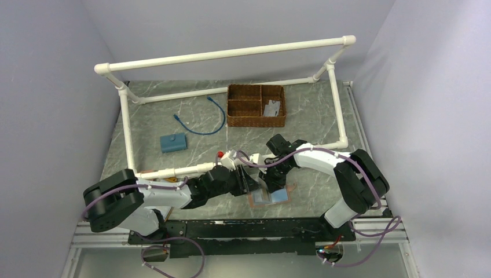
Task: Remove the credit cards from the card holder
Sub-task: Remove the credit card from the card holder.
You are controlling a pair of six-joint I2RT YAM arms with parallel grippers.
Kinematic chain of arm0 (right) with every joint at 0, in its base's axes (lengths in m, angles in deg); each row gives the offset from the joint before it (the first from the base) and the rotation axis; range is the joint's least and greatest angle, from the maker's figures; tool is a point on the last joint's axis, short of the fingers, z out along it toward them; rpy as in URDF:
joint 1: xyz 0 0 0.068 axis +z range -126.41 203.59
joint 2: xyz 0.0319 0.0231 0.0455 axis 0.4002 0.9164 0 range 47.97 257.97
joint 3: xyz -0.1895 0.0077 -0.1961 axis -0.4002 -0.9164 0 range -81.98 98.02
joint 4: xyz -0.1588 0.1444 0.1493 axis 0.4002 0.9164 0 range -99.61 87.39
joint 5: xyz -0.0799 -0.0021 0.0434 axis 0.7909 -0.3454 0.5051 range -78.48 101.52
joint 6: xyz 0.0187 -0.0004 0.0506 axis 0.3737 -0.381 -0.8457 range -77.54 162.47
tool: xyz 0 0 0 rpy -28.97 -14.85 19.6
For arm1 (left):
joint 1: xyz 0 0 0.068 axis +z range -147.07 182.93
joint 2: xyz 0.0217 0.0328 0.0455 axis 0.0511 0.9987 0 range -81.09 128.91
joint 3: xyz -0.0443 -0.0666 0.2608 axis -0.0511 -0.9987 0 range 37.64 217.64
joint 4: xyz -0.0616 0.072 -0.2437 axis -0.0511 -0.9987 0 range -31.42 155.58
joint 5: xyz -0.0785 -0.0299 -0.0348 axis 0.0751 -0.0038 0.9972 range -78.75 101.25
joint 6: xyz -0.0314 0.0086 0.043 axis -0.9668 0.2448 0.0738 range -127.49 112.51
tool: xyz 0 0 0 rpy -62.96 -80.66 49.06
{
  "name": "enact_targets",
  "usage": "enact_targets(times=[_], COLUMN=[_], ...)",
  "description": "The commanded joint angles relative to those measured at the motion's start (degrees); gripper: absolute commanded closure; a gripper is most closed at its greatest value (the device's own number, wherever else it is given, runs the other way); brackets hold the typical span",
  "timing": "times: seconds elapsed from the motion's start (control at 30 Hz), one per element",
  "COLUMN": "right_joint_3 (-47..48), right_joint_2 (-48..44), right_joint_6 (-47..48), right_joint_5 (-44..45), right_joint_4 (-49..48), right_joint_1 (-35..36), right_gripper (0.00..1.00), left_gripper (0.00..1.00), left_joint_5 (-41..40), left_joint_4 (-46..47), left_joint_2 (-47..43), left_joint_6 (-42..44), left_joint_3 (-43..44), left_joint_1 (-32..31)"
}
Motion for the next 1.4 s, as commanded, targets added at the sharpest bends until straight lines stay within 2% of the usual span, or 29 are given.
enact_targets(times=[0.0,0.2,0.53,0.97,1.17,1.37], right_joint_3=[1.45,1.45,1.49,1.54,1.51,1.54], right_joint_2=[0.53,0.43,0.44,0.71,0.71,0.62], right_joint_6=[-0.48,-0.49,-0.44,-0.52,-0.51,-0.55], right_joint_5=[0.26,0.27,0.21,0.41,0.41,0.39], right_joint_4=[-0.53,-0.54,-0.54,-0.53,-0.55,-0.62], right_joint_1=[0.40,0.40,0.40,0.49,0.49,0.49], right_gripper=[0.94,0.94,0.94,0.94,0.94,0.94], left_gripper=[0.57,0.57,0.61,0.77,0.77,0.72], left_joint_5=[0.37,1.64,1.08,3.45,2.62,2.41], left_joint_4=[3.73,7.55,4.17,11.40,7.85,1.69], left_joint_2=[1.59,3.92,0.39,6.33,5.20,6.18], left_joint_6=[0.39,-0.02,0.70,-0.21,-0.36,-1.07], left_joint_3=[0.12,0.26,0.00,0.62,0.82,2.29], left_joint_1=[-0.36,-0.36,-0.45,-0.45,-0.45,-0.45])
